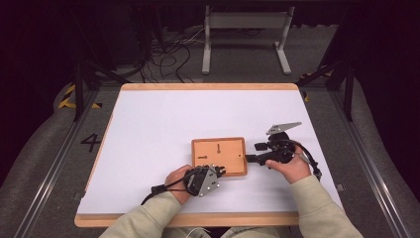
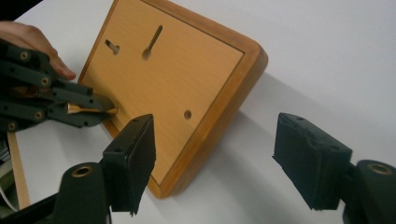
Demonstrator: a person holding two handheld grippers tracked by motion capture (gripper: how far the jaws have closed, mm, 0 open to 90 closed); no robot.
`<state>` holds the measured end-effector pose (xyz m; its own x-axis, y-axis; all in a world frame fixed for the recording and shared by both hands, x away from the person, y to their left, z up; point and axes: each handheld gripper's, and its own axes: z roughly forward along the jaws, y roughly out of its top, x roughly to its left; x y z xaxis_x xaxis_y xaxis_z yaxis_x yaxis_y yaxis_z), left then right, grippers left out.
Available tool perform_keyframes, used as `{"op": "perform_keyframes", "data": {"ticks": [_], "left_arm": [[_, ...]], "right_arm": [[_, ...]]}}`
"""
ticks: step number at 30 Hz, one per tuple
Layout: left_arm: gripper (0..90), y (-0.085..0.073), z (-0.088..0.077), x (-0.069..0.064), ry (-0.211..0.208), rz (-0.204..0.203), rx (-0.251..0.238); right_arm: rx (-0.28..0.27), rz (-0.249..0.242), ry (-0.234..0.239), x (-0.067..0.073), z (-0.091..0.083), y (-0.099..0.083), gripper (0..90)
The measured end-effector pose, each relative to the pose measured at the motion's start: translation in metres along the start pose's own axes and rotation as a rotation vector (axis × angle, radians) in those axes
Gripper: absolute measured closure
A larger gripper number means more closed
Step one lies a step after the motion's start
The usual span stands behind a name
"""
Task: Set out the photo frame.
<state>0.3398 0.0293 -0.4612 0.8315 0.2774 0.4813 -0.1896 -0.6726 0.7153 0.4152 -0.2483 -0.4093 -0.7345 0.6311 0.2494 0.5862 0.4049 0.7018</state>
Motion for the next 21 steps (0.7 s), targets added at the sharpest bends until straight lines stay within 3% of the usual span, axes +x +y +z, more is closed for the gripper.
{"op": "perform_keyframes", "data": {"ticks": [8,16,21], "left_arm": [[84.0,0.000,0.000,0.000,-0.007,-0.009,-0.001],[84.0,-0.001,0.000,0.000,0.000,-0.016,-0.002],[84.0,0.000,0.000,0.001,-0.002,-0.022,-0.001]], "right_arm": [[0.048,0.021,0.018,-0.002,0.025,0.017,26.9],[0.081,0.082,0.095,-0.009,0.047,0.024,23.5],[0.111,0.084,0.118,-0.008,0.058,0.024,21.7]]}}
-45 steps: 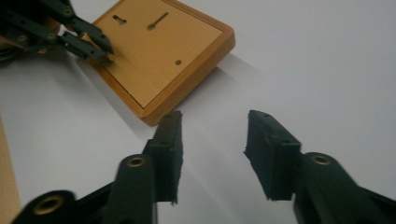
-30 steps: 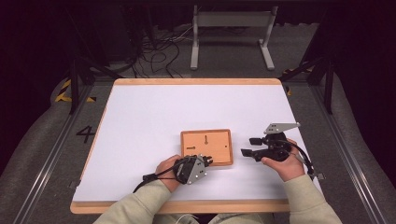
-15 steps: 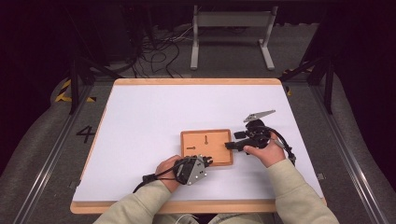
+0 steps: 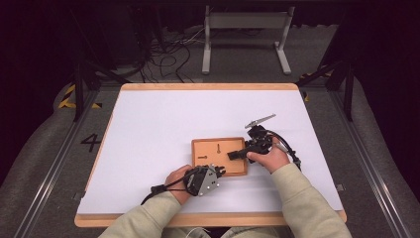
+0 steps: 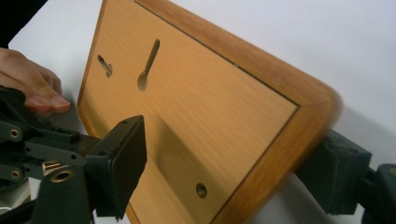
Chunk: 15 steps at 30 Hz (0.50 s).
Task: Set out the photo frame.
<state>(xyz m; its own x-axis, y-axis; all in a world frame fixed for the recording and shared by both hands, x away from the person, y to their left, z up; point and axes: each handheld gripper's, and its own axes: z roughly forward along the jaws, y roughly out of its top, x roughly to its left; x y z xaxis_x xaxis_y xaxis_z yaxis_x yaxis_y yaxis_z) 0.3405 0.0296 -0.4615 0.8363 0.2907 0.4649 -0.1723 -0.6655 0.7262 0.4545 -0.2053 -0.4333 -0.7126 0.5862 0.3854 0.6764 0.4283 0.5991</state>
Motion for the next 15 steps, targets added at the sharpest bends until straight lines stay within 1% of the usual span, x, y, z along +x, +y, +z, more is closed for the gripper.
{"op": "perform_keyframes", "data": {"ticks": [2,4,5,7,8,10,13,14,15], "left_arm": [[84.0,0.0000,-0.0002,-0.0004,0.002,0.000,0.001],[84.0,-0.0001,-0.0001,-0.0004,0.001,-0.003,0.000],[84.0,-0.0002,-0.0001,-0.0003,0.001,-0.003,0.000],[83.9,-0.0001,-0.0004,-0.0010,0.001,0.012,-0.001],[83.9,0.0000,-0.0007,-0.0018,0.005,0.018,0.001],[83.7,0.0006,-0.0011,-0.0022,0.006,0.027,0.004],[82.3,0.0017,-0.0027,-0.0005,-0.010,0.010,0.014],[80.7,0.0020,-0.0037,0.0004,-0.021,0.006,0.013],[78.6,0.0021,-0.0063,0.0022,-0.044,-0.016,0.007]], "right_arm": [[0.016,0.019,0.033,-0.0023,0.0051,0.0000,23.5],[0.025,0.023,0.040,-0.0029,0.0067,-0.0001,24.3],[0.038,0.023,0.062,-0.0031,0.0100,-0.0003,23.7],[0.045,0.017,0.072,-0.0020,0.0115,0.0002,25.1],[0.047,0.018,0.081,-0.0021,0.0111,0.0003,27.6],[0.048,0.022,0.103,-0.0027,0.0105,0.0002,29.8],[0.053,0.019,0.104,-0.0021,0.0097,0.0003,30.0],[0.054,0.019,0.104,-0.0020,0.0096,0.0002,30.1],[0.055,0.018,0.103,-0.0021,0.0095,0.0002,30.1]]}}
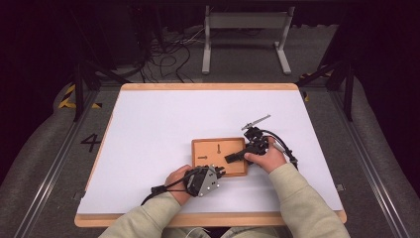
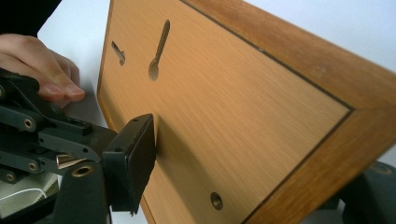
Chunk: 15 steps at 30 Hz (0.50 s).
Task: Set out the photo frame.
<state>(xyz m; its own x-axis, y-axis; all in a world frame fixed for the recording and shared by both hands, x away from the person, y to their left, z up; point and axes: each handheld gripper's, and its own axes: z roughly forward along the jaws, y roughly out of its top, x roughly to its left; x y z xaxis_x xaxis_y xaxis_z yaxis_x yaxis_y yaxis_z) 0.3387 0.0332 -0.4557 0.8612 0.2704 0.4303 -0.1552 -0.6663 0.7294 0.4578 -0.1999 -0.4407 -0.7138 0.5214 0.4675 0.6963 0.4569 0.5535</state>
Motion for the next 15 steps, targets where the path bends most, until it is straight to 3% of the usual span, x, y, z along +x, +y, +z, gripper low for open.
{"op": "perform_keyframes", "data": {"ticks": [2,3,7,15], "left_arm": [[74.9,0.000,-0.006,0.003,-0.021,-0.042,-0.011],[74.7,0.000,-0.006,0.003,-0.021,-0.042,-0.011],[72.1,-0.002,-0.024,0.014,-0.059,-0.143,-0.047],[58.3,-0.013,-0.052,0.033,-0.110,-0.262,-0.079]], "right_arm": [[0.003,0.002,0.001,0.000,0.000,0.000,30.0],[0.003,0.002,0.001,0.000,0.000,0.000,30.0],[0.007,-0.011,-0.010,0.002,-0.001,0.000,30.1],[0.013,-0.056,-0.041,0.010,-0.006,0.000,31.8]]}}
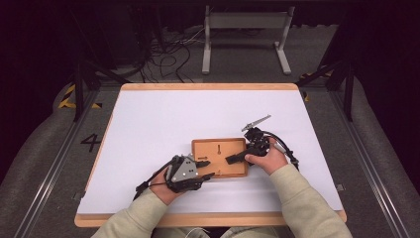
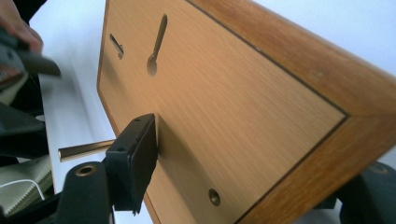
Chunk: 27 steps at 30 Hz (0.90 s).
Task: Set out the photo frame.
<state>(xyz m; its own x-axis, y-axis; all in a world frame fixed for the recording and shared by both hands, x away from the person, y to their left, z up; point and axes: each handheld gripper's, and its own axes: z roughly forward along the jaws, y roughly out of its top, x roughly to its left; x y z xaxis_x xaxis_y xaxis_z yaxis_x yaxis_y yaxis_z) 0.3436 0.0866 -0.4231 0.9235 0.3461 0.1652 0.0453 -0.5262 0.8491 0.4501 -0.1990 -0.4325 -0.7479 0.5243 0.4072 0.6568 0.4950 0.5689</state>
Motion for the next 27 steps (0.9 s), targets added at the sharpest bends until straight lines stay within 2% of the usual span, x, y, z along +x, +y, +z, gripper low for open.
{"op": "perform_keyframes", "data": {"ticks": [3,8,9,10,11,21,25,27], "left_arm": [[55.8,-0.003,-0.010,0.006,0.003,-0.052,-0.018],[54.2,-0.013,-0.025,0.016,0.036,-0.102,-0.026],[54.1,-0.013,-0.025,0.016,0.036,-0.102,-0.026],[54.2,-0.015,-0.027,0.018,0.041,-0.114,-0.029],[54.2,-0.017,-0.029,0.020,0.048,-0.125,-0.026],[53.9,-0.034,-0.041,0.036,0.099,-0.204,-0.011],[52.3,-0.039,-0.041,0.041,0.095,-0.247,-0.004],[50.3,-0.040,-0.042,0.042,0.098,-0.252,0.005]], "right_arm": [[0.003,-0.020,-0.014,0.003,-0.002,0.000,32.8],[0.007,-0.077,-0.040,0.011,-0.007,-0.001,35.7],[0.007,-0.077,-0.040,0.011,-0.007,-0.001,35.7],[0.008,-0.099,-0.053,0.015,-0.010,-0.001,37.0],[0.008,-0.099,-0.053,0.015,-0.010,-0.001,37.0],[0.027,-0.281,-0.136,0.037,-0.020,-0.009,41.4],[0.037,-0.353,-0.170,0.047,-0.024,-0.013,44.0],[0.040,-0.390,-0.191,0.052,-0.025,-0.016,45.2]]}}
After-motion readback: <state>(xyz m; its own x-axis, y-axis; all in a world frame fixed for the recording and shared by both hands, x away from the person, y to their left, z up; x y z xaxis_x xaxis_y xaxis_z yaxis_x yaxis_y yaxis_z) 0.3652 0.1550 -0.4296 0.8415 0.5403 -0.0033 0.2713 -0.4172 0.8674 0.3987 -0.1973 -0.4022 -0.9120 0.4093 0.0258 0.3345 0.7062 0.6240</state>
